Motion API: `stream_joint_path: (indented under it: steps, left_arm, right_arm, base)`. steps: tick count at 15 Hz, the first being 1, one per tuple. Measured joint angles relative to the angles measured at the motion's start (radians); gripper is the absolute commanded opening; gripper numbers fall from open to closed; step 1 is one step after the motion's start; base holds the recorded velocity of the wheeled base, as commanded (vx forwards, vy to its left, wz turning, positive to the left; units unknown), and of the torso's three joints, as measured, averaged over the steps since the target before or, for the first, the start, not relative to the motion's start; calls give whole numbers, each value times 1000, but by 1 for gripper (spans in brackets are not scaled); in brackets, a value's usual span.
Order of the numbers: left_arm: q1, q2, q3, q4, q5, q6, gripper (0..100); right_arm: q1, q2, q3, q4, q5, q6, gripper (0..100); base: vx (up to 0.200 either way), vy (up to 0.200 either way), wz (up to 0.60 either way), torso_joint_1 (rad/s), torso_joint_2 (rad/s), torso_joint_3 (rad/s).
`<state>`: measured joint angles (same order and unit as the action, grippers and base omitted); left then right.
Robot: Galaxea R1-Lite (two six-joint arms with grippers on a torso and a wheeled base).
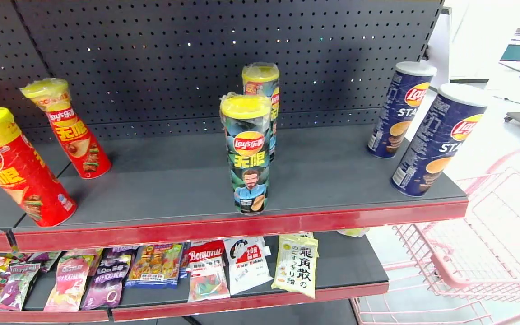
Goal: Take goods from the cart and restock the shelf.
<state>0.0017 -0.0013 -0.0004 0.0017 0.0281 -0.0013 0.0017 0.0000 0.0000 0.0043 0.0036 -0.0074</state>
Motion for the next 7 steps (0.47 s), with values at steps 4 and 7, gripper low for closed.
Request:
stream_joint_path:
  steps: [4, 7]
  left_arm:
    - [-1, 0, 0, 0, 0, 0, 100]
    - [-2, 0, 0, 0, 0, 0, 100]
  right_arm:
    - [0, 0, 0, 0, 0, 0, 100]
    - [-1, 0, 0, 0, 1, -1, 100]
  base:
    - [0, 0, 0, 0, 0, 0]
    - [0, 0, 0, 0, 0, 0]
